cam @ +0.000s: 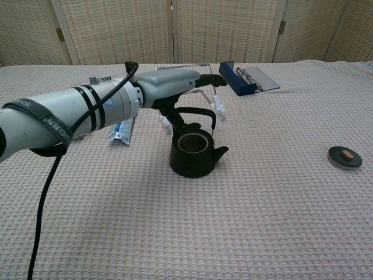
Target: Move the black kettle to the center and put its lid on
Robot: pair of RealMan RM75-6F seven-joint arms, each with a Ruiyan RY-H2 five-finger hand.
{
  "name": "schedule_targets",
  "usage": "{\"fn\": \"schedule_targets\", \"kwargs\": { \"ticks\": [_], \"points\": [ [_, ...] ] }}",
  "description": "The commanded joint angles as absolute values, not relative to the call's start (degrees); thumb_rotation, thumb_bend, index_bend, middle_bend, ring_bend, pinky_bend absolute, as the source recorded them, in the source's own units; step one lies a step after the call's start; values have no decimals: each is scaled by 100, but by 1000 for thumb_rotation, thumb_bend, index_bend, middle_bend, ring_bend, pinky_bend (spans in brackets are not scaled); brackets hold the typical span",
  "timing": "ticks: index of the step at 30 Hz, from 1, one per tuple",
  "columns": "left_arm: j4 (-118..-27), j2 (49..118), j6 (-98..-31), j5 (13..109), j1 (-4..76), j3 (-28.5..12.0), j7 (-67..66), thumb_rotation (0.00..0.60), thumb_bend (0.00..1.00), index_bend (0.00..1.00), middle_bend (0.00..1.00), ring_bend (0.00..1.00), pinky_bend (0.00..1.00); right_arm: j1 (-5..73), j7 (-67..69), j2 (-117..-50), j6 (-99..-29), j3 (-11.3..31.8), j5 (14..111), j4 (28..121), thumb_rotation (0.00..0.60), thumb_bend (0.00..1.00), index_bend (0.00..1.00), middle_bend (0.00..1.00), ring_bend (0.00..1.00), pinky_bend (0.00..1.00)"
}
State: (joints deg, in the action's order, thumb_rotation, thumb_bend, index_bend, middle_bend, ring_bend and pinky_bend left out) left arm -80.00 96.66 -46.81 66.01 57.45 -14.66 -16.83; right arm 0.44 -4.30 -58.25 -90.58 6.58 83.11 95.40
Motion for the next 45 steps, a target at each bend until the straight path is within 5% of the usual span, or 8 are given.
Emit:
{"fn": "schedule_targets", "kwargs": {
  "ticks": [1,11,31,41,45],
  "points": [
    [-8261,9512,-4765,6474,5691,-1427,-1838,600,353,0,0,8,0,44,-420,-5828,-9057,659,8312,9529,600,276,113,156,246,15],
    [-8886,9018,-4648,5854,5810,-1464,-2276,600,349,0,0,1,0,63,-358,-5852,-9016,667,8301,9465,600,277,114,156,246,15],
    [-8070,9063,-4293,4353,6377,-1504,-2478,600,347,0,0,13,0,39,-308,-5850,-9068,666,8340,9456,600,276,116,156,245,15],
    [-8926,8540,-4788,4950,5929,-1348,-2030,600,347,0,0,19,0,80,-304,-5825,-8962,617,8407,9442,600,276,123,161,251,19],
    [-9117,8337,-5040,5132,5714,-1320,-1869,600,347,5,18,37,0,155,-305,-5761,-8863,602,8496,9437,600,276,137,179,274,130]
  ]
}}
